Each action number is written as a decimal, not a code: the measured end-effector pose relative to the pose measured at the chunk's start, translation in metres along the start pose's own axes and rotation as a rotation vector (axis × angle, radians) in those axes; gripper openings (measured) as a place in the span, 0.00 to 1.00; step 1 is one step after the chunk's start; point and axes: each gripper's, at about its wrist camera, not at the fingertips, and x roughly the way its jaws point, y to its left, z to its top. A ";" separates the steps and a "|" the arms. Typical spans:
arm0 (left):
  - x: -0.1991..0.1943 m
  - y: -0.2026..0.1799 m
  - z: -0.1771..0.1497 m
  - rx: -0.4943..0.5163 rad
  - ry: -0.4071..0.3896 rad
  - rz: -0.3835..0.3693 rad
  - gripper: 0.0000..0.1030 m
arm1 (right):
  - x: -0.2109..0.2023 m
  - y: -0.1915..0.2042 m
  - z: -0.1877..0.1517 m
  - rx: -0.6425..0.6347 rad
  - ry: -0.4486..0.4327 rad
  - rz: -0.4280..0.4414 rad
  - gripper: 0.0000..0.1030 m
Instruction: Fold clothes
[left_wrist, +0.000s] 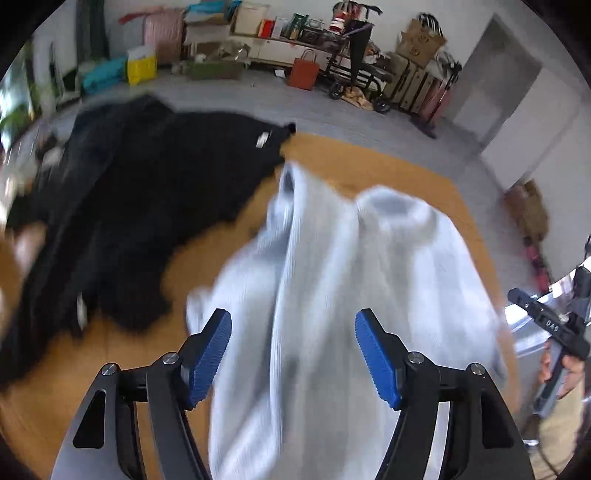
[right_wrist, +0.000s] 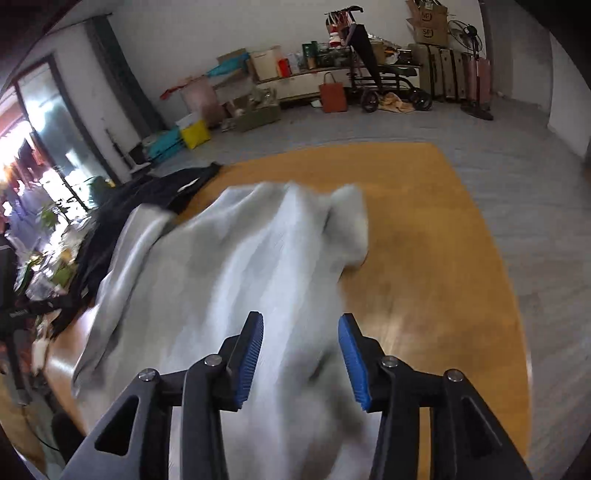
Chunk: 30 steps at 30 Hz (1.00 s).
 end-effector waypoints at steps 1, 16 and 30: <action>0.018 -0.010 0.027 0.028 0.005 0.018 0.69 | 0.013 -0.007 0.017 -0.004 0.017 -0.020 0.46; 0.111 -0.064 0.062 0.118 -0.011 -0.064 0.69 | 0.107 -0.013 0.082 -0.097 0.052 -0.119 0.53; 0.086 -0.037 0.045 -0.158 0.073 -0.185 0.69 | 0.017 0.038 -0.017 -0.217 0.028 0.105 0.01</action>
